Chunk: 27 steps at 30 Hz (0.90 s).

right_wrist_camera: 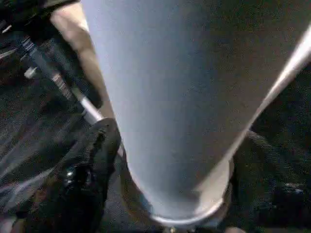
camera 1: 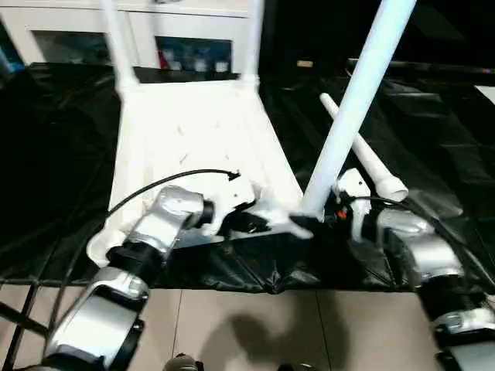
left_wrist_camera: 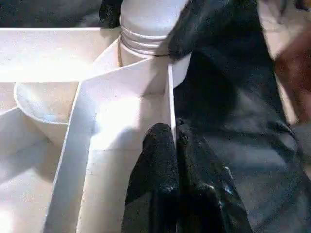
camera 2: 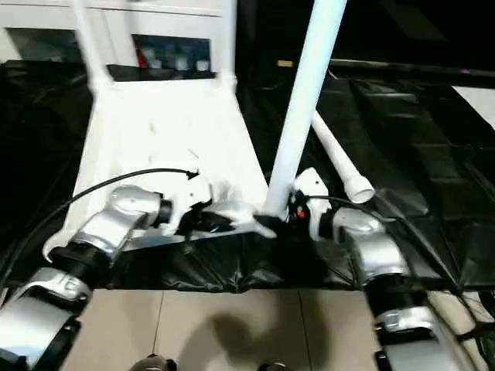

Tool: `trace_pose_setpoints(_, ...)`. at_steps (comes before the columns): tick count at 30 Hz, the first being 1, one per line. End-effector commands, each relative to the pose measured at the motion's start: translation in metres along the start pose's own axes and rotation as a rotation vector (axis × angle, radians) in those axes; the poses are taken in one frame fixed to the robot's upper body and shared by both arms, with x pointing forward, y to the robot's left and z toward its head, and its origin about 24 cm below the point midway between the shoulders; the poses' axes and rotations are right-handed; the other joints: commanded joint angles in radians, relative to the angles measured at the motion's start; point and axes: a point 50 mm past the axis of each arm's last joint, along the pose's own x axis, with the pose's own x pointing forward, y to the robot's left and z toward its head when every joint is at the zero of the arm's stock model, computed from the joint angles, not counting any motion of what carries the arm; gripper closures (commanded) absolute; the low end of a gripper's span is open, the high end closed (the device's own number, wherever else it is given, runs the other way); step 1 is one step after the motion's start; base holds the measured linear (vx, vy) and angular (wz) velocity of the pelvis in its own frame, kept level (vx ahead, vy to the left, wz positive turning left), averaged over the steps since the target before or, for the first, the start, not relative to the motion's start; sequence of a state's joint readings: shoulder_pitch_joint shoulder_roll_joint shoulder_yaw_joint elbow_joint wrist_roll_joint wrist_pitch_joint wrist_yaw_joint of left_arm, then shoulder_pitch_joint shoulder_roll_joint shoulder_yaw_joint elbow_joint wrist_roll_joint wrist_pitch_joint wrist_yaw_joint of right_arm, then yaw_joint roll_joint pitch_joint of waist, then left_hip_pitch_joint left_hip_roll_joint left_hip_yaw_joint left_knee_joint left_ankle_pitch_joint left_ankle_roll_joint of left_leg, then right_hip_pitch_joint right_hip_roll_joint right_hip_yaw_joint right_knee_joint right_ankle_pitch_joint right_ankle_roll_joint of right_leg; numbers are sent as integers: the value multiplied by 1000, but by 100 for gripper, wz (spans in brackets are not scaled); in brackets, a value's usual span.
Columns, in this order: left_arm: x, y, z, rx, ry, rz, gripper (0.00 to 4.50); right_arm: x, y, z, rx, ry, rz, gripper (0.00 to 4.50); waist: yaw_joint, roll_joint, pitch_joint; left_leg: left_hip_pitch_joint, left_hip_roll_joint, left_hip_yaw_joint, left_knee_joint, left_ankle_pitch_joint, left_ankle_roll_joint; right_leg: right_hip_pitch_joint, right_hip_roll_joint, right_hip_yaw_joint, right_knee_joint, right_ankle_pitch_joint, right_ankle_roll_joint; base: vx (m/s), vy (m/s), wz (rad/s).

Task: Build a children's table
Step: Rotate leg to tighten

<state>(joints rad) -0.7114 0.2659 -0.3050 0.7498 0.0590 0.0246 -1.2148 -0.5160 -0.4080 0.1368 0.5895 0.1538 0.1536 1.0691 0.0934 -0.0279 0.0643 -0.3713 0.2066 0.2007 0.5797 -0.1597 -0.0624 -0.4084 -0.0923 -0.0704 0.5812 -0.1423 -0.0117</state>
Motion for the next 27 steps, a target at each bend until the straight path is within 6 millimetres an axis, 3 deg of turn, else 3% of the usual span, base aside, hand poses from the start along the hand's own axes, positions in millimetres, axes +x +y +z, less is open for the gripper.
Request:
trace_pose_setpoints(1,10,-7,10,62,-12,-81,450,7,5,6,-38,18,77,143,0,-8,-77,20,30,-8,-61,-252,50,43,-51,37,-60,-307,-206,0,0,0)
trace_pose_setpoints(4,6,-6,8,68,3,-94,450,7,4,7,-63,47,113,170,0,-10,-78,16,29,-10,-61,-252,44,46,-53,36,-57,-312,-206,0,0,0)
trace_pose_setpoints(11,1,-3,7,72,13,-91,450,10,5,8,-83,61,140,180,-1,-9,-77,17,29,-11,-61,-262,39,44,-52,36,-58,-328,-200,0,0,0)
trace_pose_setpoints(12,1,-2,8,67,6,-83,450,10,5,9,-80,52,138,181,1,-1,-77,17,29,-12,-61,-262,37,45,-53,36,-57,-324,-202,0,0,0)
trace_pose_setpoints(15,4,2,10,42,-5,-26,450,13,7,8,-43,8,101,181,-1,-6,-77,16,28,-11,-61,-269,36,45,-51,36,-58,-321,-205,0,0,0)
trace_pose_setpoints(19,17,8,14,-27,-22,108,450,26,4,1,48,-88,-139,182,-7,-7,-72,23,26,-15,-63,-308,12,35,-55,36,-70,-407,-182,0,0,0)
trace_pose_setpoints(20,23,8,17,-42,-28,133,450,29,2,-1,99,-117,-223,182,-12,-15,-73,19,24,-18,-66,-314,4,40,-55,33,-72,-440,-166,0,0,0)
trace_pose_setpoints(21,30,8,19,-61,-37,159,450,34,0,-4,156,-146,-315,183,-13,-9,-71,22,24,-20,-66,-324,-2,35,-57,34,-75,-467,-156,0,0,0)
trace_pose_setpoints(25,45,7,26,-113,-55,223,450,44,0,-10,290,-196,-505,183,-28,-12,-71,19,19,-22,-66,-343,-5,34,-57,29,-87,-520,-129,0,0,0)
trace_pose_setpoints(26,51,7,29,-131,-58,255,450,49,0,-11,329,-207,-561,183,-33,-3,-72,20,18,-23,-65,-349,-1,33,-56,28,-88,-521,-126,0,0,0)
trace_pose_setpoints(27,57,7,31,-147,-60,280,450,54,1,-13,376,-218,-617,183,-37,-5,-71,21,18,-21,-66,-352,3,31,-54,30,-92,-517,-126,0,0,0)
